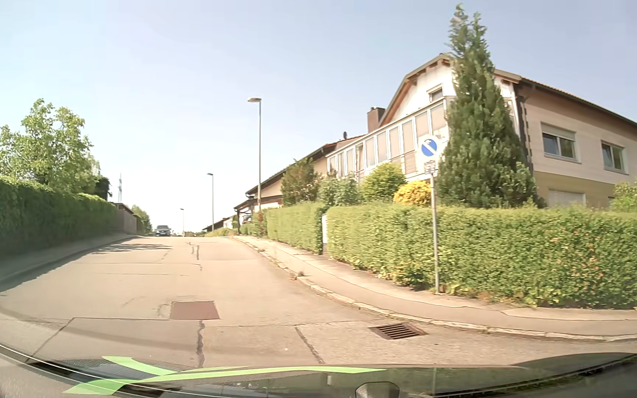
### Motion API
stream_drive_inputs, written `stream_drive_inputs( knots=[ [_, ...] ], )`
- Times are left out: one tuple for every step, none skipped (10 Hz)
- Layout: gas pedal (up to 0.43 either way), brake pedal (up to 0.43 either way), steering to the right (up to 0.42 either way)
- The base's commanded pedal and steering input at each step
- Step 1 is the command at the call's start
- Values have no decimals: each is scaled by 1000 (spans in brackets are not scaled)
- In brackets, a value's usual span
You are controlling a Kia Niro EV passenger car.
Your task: Follow the waypoints while adhering to traffic rules and regulations
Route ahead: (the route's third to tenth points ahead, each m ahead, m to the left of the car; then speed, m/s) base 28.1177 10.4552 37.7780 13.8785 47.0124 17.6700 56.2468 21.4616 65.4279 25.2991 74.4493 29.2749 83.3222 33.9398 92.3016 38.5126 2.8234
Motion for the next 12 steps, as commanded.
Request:
stream_drive_inputs(
  knots=[
    [220,0,-622],
    [220,0,-594],
    [220,0,-549],
    [220,0,-502],
    [220,0,-452],
    [228,0,-387],
    [228,0,-314],
    [228,0,-265],
    [240,0,-234],
    [240,0,-209],
    [260,0,-178],
    [268,0,-148]
  ],
)
